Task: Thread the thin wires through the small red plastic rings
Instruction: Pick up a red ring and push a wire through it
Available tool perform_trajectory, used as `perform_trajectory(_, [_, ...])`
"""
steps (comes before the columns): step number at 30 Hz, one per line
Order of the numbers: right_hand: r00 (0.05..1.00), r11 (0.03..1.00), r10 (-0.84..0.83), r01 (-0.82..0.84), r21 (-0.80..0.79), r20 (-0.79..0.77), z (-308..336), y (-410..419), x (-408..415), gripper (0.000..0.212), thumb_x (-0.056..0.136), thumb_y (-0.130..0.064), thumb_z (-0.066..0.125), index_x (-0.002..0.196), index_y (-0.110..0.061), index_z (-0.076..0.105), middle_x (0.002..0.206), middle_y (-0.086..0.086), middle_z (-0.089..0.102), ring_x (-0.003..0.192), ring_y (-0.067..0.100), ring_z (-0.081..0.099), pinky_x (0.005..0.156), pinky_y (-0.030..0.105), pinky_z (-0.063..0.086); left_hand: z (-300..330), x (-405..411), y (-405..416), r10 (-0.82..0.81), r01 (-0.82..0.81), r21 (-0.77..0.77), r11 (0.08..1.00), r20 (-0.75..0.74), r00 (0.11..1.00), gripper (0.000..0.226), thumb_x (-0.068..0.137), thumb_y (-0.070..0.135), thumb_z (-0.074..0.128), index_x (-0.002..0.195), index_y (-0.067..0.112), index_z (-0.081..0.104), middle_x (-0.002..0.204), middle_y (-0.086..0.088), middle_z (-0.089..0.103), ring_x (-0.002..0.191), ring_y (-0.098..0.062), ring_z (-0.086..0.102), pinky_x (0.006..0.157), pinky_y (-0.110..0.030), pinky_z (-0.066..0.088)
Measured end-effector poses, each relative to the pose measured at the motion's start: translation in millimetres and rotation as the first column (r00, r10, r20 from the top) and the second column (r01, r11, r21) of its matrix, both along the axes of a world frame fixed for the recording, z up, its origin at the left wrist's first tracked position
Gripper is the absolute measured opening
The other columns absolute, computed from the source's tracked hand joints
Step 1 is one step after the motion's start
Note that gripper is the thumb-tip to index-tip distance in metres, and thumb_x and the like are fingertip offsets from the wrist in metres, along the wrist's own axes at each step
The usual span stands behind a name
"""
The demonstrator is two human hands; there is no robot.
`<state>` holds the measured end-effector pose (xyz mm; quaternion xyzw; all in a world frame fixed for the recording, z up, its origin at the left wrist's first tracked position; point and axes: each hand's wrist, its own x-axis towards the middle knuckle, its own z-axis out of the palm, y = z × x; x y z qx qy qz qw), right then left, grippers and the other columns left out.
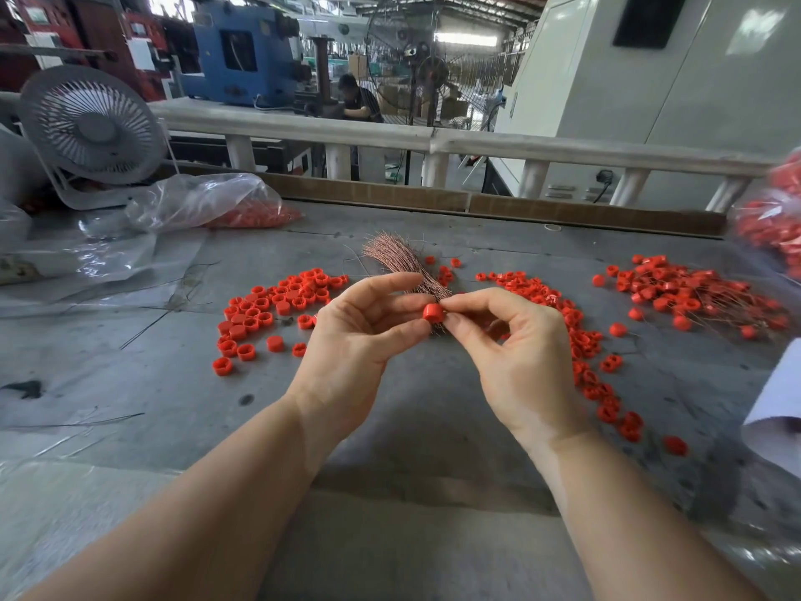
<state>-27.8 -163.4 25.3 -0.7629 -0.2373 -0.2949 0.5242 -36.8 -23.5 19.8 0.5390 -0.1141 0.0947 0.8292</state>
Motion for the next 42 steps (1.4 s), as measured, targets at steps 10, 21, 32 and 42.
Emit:
perform_trajectory(10, [0.999, 0.999, -0.03, 0.029, -0.045, -0.023, -3.8, -0.5, 3.2, 0.006, 0.079, -0.007, 0.071, 0.082, -0.013, 0.072, 0.073, -0.009, 0.066, 0.068, 0.0, 0.06, 0.064, 0.008, 0.043, -0.2, 0.4, -1.9, -0.065, 0.066, 0.007, 0.998, -0.091, 0.994, 0.015, 0.067, 0.009, 0.064, 0.075, 0.015, 0.076, 0.071, -0.001, 0.07, 0.063, -0.008, 0.063, 0.062, -0.017, 0.053])
perform_trajectory(21, [0.993, 0.992, -0.118, 0.119, -0.043, 0.017, -3.0, -7.7, 9.5, 0.006, 0.082, -0.013, 0.065, 0.079, -0.014, 0.071, 0.067, -0.013, 0.061, 0.063, 0.002, 0.053, 0.06, 0.01, 0.039, 0.6, 2.8, 5.2, 0.049, -0.057, -0.026, 0.998, -0.238, 0.97, 0.015, 0.066, 0.02, 0.065, 0.077, 0.018, 0.075, 0.079, 0.004, 0.07, 0.056, -0.005, 0.053, 0.053, -0.017, 0.041])
perform_trajectory(32, [0.744, 0.763, -0.627, 0.646, 0.012, -0.229, -2.8, -82.3, 42.2, 0.022, 0.088, -0.01, 0.052, 0.1, -0.014, 0.07, 0.093, 0.012, 0.07, 0.09, 0.03, 0.063, 0.079, 0.038, 0.048, -3.0, 3.3, 3.7, 0.048, -0.018, 0.107, 0.994, -0.291, 0.956, 0.014, 0.083, 0.009, 0.06, 0.076, 0.015, 0.07, 0.068, 0.003, 0.065, 0.049, -0.005, 0.049, 0.043, -0.013, 0.037])
perform_trajectory(42, [0.425, 0.6, -0.777, 0.722, -0.343, -0.464, -18.3, -110.7, 50.0, 0.042, 0.081, 0.004, 0.046, 0.112, -0.018, 0.064, 0.115, 0.008, 0.065, 0.113, 0.032, 0.054, 0.098, 0.044, 0.041, -7.9, 2.2, -2.0, 0.217, -0.132, 0.514, 0.847, -0.108, 0.97, 0.015, 0.081, 0.002, 0.065, 0.075, 0.015, 0.069, 0.064, 0.001, 0.064, 0.05, -0.001, 0.049, 0.048, -0.01, 0.038])
